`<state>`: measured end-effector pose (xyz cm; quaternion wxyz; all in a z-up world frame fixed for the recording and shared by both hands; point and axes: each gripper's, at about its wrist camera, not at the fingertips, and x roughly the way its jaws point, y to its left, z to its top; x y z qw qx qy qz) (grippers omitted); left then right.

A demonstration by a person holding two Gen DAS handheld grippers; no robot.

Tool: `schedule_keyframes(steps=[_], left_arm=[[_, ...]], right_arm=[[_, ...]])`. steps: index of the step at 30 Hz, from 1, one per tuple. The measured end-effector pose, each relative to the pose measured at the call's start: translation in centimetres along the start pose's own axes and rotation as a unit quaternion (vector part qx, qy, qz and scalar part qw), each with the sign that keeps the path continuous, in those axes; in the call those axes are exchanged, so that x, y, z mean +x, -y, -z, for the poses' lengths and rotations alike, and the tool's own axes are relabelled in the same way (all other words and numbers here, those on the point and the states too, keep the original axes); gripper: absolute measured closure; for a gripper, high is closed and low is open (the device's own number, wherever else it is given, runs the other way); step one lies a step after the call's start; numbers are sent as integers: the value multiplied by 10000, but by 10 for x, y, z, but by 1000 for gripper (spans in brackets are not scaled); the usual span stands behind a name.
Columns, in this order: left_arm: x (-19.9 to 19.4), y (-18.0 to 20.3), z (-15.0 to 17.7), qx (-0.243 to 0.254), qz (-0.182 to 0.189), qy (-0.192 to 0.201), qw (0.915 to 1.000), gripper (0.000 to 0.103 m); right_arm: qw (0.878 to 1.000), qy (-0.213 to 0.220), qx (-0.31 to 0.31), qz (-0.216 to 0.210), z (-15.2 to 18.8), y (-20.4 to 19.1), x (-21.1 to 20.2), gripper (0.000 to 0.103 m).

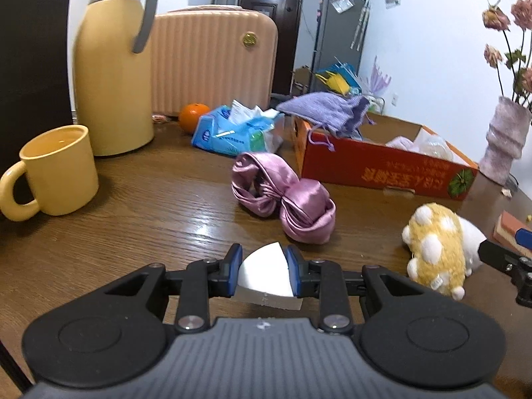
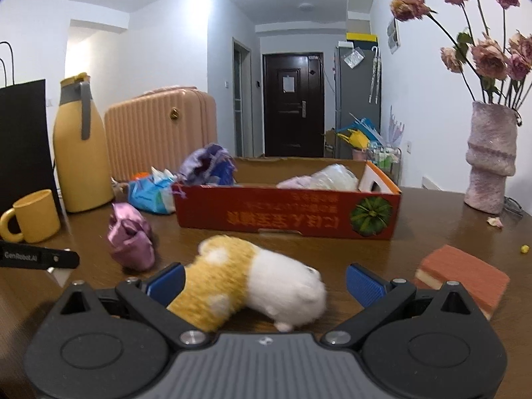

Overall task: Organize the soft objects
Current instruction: 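Grasp the yellow-and-white plush toy with the right tool while the left tool holds the wedge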

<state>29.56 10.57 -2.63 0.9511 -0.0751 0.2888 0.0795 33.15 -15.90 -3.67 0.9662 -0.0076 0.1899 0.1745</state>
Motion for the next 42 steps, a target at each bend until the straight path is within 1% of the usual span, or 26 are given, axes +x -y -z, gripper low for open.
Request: schedule_keyframes(steps=[3, 5, 10, 13, 15, 20, 27, 31, 34, 35, 36, 39, 42], left_arm=[[-4, -2, -2, -37, -37, 141, 9999, 74], [-6, -3, -3, -61, -68, 214, 9997, 74], [-9, -7, -4, -157, -94, 301, 9994, 74], [-8, -10, -5, -219, -111, 283, 9993, 74], [-10, -11, -5, -254, -90, 310, 9992, 74], [-11, -12, -6, -273, -83, 324, 9991, 74], [-12, -13, -6, -302, -80, 340, 9989, 74], [-13, -16, -7, -370, -64, 363, 9986, 74], [-13, -18, -8, -410, -51, 369, 9985, 74], [-13, -18, -8, -415, -49, 364, 9985, 74], [-13, -18, -8, -416, -48, 359, 9985, 74], [-13, -18, -8, -416, -47, 362, 9985, 74], [-13, -18, -8, -414, -49, 361, 9985, 74]], right_arm=[[9998, 153, 90, -28, -4, -10, 4, 0], [9997, 151, 192, -27, -7, -15, 10, 0], [9986, -58, 518, 10, -13, -26, 29, 0], [9982, -253, 538, 112, -14, -34, 44, 1], [9978, -368, 538, 107, -15, -37, 52, 3], [9982, -438, 351, 216, -13, -42, 57, 5], [9979, -517, -95, 377, -9, -48, 54, 16], [9977, -534, -212, 359, -7, -50, 50, 20], [9978, -561, -260, 238, -6, -50, 46, 32], [9978, -577, -279, 182, -5, -50, 45, 39], [9977, -605, -289, 118, -4, -50, 44, 50], [9975, -646, -303, 1, -2, -49, 40, 57], [9978, -602, -261, -59, -2, -47, 34, 62]])
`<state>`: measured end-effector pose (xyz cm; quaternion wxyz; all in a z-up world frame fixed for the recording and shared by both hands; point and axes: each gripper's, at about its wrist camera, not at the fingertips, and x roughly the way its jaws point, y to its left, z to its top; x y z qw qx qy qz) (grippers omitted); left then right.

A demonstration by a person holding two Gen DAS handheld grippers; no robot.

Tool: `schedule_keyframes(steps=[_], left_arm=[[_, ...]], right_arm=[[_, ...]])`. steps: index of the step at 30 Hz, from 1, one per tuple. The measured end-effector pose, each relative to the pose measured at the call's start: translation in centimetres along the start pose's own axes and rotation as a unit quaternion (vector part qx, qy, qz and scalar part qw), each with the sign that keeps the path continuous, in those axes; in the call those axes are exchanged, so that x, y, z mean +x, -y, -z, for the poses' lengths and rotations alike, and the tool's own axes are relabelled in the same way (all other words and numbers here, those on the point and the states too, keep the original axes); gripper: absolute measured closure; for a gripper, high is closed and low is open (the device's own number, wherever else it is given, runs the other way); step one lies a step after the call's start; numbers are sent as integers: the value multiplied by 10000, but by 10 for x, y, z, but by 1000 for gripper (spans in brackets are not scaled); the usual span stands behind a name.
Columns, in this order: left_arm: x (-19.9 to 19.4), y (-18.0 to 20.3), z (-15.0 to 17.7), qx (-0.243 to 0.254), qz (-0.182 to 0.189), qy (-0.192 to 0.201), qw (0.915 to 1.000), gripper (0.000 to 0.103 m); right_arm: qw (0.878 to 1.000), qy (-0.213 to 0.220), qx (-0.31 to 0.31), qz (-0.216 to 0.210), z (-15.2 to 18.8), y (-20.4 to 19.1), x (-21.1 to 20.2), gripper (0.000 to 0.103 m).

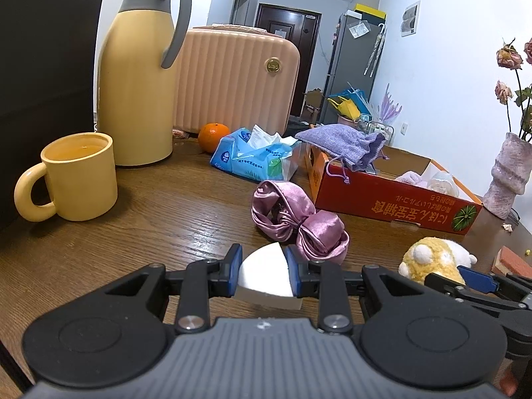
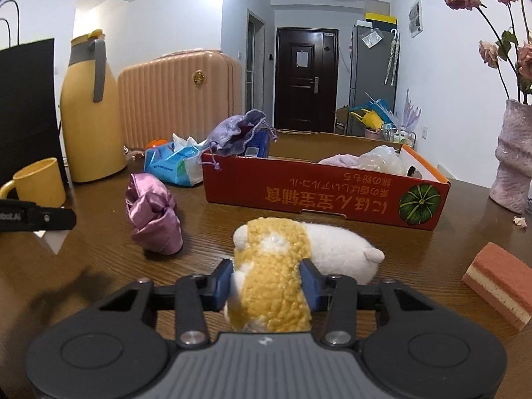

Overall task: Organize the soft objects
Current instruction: 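Grasp the yellow-and-white plush toy with the right tool while the left tool holds the wedge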

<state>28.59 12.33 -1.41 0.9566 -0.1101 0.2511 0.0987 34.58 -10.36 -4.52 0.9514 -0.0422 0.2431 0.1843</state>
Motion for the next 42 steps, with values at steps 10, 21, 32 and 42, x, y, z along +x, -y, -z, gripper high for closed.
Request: schedule_keyframes(steps=[10, 21, 32, 42], left_arm=[[-3, 2, 0, 29, -14, 82, 10000, 74], [-4, 7, 1, 140, -160, 201, 9996, 74], [-5, 8, 2, 185, -199, 260, 9993, 74], [-10, 8, 3, 184, -65, 305, 9993, 74]], right_arm=[[9992, 374, -99, 82, 0, 2, -14, 72], [9964, 798, -292, 35, -2, 1, -29, 98], [9997, 242, 63, -76, 4, 19, -21, 52], [9976, -472, 439, -237, 10, 32, 1, 53]])
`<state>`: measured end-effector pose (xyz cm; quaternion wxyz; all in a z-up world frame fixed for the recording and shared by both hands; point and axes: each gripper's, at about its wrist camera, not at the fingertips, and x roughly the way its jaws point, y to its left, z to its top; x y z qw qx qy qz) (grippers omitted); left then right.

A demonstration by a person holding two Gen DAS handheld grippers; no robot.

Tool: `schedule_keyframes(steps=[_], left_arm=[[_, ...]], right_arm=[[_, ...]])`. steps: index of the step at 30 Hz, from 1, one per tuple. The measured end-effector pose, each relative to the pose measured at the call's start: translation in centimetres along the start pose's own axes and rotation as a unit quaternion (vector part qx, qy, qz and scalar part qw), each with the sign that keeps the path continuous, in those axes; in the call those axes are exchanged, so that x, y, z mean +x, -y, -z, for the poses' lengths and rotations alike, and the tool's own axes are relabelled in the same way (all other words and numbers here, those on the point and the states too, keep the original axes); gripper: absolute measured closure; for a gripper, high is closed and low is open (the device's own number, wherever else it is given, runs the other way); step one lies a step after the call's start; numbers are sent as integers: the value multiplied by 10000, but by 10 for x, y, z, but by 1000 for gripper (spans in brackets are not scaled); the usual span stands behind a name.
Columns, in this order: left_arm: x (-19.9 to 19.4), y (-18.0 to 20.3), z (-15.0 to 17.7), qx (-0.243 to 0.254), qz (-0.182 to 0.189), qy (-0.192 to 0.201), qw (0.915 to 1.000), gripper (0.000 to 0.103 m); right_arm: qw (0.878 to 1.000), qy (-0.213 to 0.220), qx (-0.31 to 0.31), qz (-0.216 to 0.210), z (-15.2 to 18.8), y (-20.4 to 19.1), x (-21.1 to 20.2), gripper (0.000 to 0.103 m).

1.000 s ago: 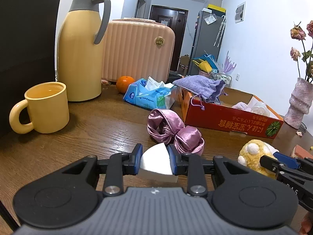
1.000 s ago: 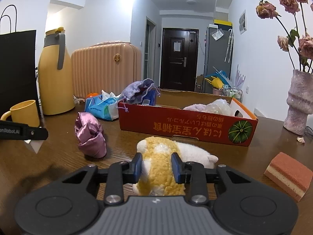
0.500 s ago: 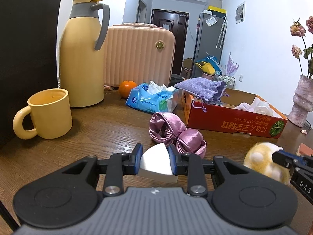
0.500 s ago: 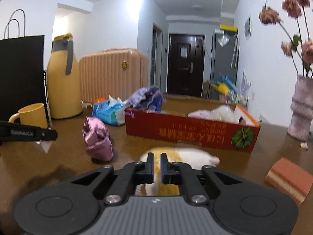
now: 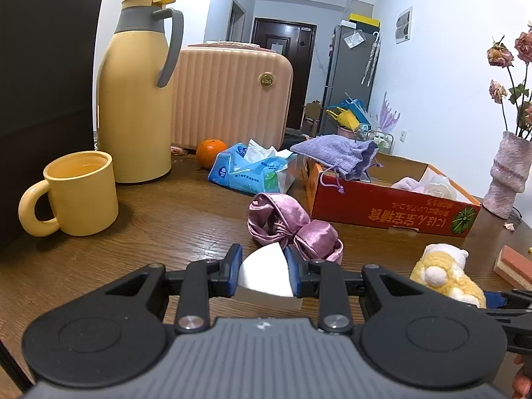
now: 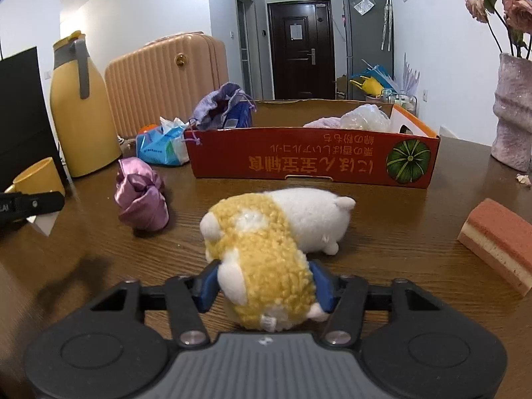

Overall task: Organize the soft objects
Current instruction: 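Grasp the yellow-and-white plush toy with the right tool while the left tool holds the wedge, then carry the foam wedge and plush toy with both tools over the cardboard box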

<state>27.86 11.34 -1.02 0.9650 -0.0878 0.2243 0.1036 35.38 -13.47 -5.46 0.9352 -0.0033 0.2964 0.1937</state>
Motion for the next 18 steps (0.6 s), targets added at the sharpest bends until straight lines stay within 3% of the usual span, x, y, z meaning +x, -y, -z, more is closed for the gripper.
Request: schedule_keyframes(steps=[5, 18], left_arm=[[-3, 1, 0, 12, 53, 30, 10000, 74], [-4, 5, -1, 54, 26, 116, 9999, 74]], right_arm=[[9994, 254, -206, 130, 1, -7, -7, 57], [9922, 1079, -412, 461, -5, -10, -28, 58]])
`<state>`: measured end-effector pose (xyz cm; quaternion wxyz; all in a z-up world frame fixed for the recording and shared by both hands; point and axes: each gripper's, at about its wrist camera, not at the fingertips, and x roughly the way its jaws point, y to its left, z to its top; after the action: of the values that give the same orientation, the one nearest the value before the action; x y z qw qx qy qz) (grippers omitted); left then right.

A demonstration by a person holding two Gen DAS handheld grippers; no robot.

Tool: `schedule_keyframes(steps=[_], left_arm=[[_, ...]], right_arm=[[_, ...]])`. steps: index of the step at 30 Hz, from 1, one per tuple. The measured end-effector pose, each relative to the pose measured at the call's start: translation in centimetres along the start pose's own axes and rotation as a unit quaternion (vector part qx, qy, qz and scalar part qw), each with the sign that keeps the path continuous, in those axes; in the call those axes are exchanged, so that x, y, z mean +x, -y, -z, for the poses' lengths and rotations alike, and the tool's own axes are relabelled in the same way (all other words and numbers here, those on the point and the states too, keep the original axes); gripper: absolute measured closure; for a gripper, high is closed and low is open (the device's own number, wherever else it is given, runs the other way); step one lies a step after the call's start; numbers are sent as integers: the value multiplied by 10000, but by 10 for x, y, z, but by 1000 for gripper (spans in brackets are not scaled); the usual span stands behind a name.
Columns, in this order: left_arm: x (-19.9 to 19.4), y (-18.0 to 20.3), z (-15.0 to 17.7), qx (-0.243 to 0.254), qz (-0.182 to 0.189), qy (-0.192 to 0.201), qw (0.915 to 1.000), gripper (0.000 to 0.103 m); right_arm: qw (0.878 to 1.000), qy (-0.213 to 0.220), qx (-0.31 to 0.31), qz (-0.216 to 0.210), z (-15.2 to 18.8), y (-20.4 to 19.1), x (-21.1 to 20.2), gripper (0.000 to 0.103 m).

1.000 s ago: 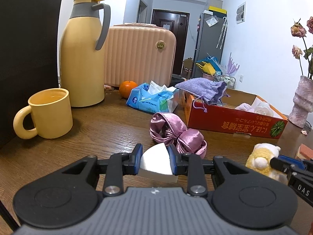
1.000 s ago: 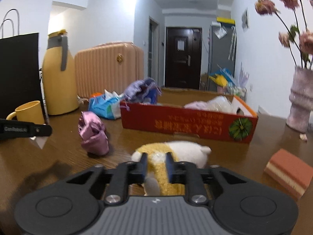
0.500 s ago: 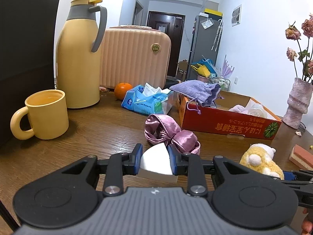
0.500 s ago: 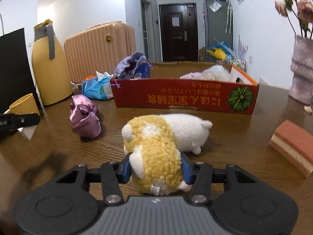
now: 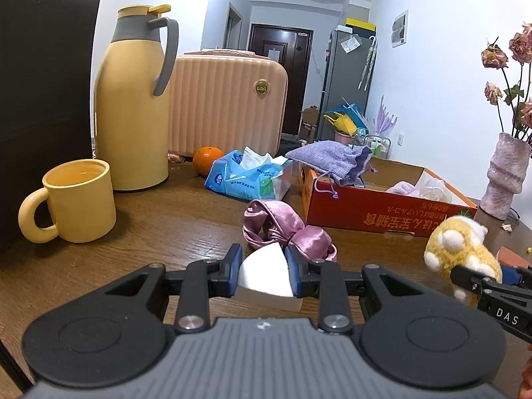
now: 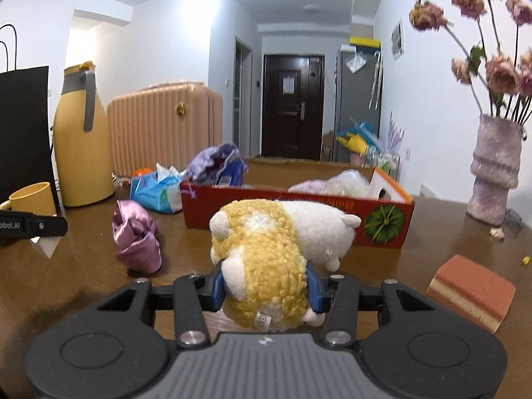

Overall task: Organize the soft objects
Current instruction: 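Carry the foam wedge and plush toy with both tools over the cardboard box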

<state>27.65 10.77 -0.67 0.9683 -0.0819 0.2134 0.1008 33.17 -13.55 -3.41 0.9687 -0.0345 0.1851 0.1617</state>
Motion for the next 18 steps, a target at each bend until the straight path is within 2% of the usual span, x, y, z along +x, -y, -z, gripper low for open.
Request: schedule_keyframes(steps=[18], left_arm=[[1, 34, -8, 112, 221, 151, 9996, 74]], right_arm=[[9936, 894, -495, 477, -5, 1, -6, 58]])
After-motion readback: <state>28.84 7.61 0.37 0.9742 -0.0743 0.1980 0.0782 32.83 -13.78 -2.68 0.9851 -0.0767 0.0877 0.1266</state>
